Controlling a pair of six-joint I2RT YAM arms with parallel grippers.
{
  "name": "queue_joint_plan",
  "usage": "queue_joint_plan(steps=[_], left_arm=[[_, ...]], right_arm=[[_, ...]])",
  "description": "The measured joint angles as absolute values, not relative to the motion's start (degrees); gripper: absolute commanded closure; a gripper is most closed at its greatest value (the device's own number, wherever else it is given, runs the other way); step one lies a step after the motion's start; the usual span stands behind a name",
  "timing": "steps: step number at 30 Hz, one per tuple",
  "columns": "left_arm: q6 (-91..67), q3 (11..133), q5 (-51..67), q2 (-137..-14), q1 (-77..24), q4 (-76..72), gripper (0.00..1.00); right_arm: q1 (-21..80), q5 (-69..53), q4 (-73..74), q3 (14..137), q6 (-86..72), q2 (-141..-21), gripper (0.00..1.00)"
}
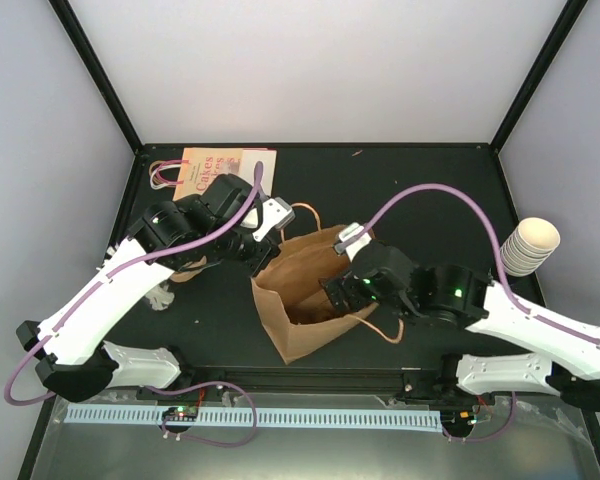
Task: Pack the takeout coffee
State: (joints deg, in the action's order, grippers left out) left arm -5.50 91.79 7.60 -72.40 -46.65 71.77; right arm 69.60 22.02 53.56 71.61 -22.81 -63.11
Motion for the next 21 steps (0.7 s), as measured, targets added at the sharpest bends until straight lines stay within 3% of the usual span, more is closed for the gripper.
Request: queue_joint_plan(steps=[21], left_arm=[[-1.87, 95.26, -5.89, -73.14, -46.63, 72.38, 0.98]], right_arm=[[69.6, 32.56, 54.06, 73.67, -26.37, -52.14, 0.0]])
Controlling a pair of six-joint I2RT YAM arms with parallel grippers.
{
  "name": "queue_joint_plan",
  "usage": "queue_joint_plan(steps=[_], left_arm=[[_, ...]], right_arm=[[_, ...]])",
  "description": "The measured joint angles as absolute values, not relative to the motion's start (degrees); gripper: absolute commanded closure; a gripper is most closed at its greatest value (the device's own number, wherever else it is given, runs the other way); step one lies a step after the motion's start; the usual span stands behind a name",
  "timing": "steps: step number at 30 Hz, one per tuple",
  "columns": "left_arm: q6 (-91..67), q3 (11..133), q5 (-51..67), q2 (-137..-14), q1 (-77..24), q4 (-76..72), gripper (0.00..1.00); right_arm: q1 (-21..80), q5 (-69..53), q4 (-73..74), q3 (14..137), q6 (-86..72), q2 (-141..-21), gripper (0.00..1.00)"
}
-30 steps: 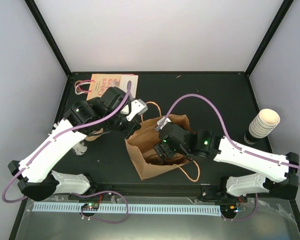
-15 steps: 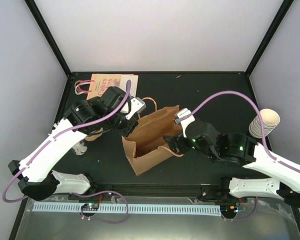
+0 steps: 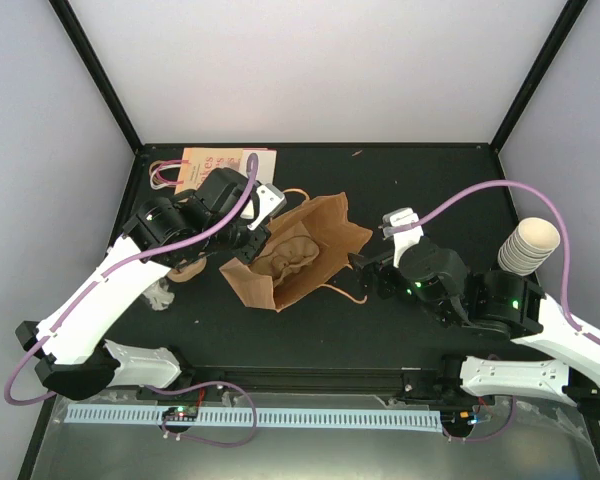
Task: Pack the takeout coffee
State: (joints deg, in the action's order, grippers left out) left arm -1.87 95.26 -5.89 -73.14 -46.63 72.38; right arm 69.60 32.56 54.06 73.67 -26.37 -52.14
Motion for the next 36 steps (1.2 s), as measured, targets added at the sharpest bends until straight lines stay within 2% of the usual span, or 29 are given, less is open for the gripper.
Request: queue_joint_plan(steps=[20, 29, 36], left_arm=[[-1.28, 86.83, -6.68, -67.18, -51.09, 66.17, 0.98], [-1.19, 82.91, -4.58, -63.46, -55.48, 62.65, 0.98], [-0.58, 79.35, -4.51, -59.66, -59.48, 59.27, 0.99]], right_arm=[[69.28, 34.79, 59.33, 65.84, -38.37, -52.51, 0.0], [69.06, 28.58, 58.7, 56.16, -44.07, -50.63, 0.0], [69.12, 18.83, 55.22, 46.57, -46.83, -47.4, 0.05]])
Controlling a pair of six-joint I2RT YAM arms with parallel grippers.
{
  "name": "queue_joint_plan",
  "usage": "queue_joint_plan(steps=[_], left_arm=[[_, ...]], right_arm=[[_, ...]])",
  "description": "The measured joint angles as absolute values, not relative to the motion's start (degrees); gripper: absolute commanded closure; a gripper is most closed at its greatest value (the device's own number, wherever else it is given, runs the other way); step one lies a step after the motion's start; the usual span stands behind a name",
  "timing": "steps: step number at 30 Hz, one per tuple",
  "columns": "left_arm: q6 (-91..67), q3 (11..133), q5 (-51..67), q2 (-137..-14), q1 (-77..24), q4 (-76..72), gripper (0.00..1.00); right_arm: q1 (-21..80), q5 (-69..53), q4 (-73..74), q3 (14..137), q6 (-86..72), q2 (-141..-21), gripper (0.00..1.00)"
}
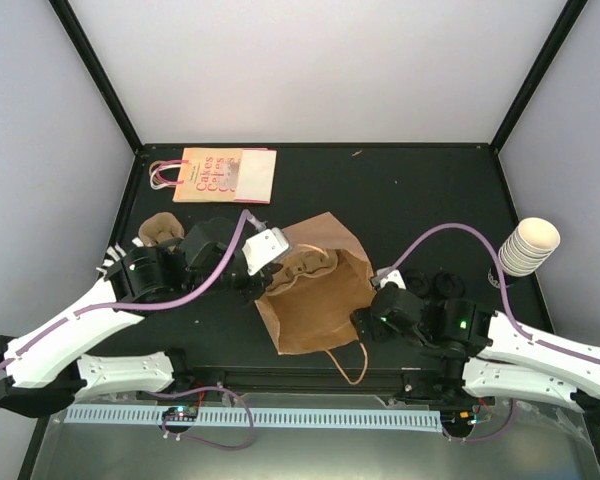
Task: Pack the takeout coffee
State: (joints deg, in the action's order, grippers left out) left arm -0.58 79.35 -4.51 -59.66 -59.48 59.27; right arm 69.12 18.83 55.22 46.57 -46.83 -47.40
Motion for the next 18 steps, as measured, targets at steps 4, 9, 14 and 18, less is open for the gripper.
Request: queue_joint_plan(steps=[4, 9, 14, 18], left_arm=[[-0.16, 76.05, -4.45, -57.65, -61.73, 57.43, 0.98], [0.01, 73.78, -4.71, -57.21, -65.04, 55.7, 0.99], [-0.01, 72.84, -6.13, -57.21, -65.98, 55.24, 0.98], [-0.25, 72.82, -8.16, -57.21, -66.02, 55.05, 0.99]], right_arm=[[69.71, 14.66, 52.23, 41.45, -48.4, -44.53, 0.05], [70.19, 12.71, 50.13, 39.35, -49.47, -43.79, 0.05], [70.35, 12.78, 49.1, 39.62, -49.47, -43.05, 0.03], [70.37, 14.41, 51.99, 43.77, -48.4, -42.96, 0.02]])
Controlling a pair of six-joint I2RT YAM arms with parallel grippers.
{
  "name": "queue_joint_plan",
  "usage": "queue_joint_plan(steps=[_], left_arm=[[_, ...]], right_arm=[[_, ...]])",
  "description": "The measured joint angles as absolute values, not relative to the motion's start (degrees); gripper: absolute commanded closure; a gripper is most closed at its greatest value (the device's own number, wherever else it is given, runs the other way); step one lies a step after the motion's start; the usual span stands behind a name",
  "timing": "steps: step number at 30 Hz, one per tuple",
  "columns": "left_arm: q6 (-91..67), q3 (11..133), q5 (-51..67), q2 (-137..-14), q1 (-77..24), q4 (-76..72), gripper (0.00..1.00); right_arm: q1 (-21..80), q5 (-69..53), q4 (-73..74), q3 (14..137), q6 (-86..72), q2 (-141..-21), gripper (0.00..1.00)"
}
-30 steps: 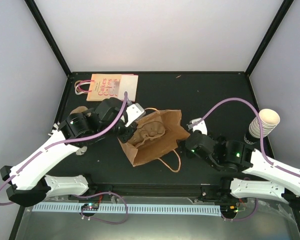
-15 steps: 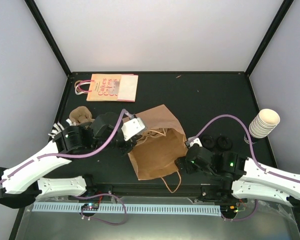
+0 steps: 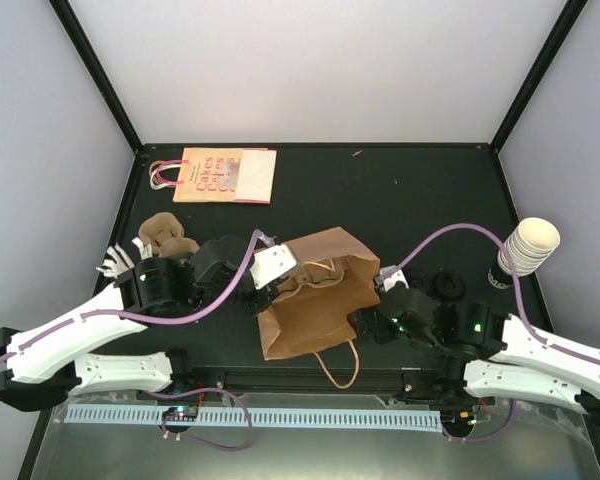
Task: Pack the takeout coffee
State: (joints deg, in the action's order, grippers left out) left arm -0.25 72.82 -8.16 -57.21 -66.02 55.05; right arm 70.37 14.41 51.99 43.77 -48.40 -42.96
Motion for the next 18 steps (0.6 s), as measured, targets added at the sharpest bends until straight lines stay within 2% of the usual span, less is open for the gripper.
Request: queue_joint_plan(steps=[13, 18], left_arm=[[-3.25, 73.71, -14.48, -58.74, -66.08, 54.39, 0.99], [-3.6, 73.91, -15.92, -59.0, -66.11, 54.41, 0.98]], right_arm=[[70.37, 17.69, 59.99, 58.76, -43.75, -41.93, 0.0], [70.37, 18.59, 62.33, 64.14, -40.32, -41.93, 0.11]])
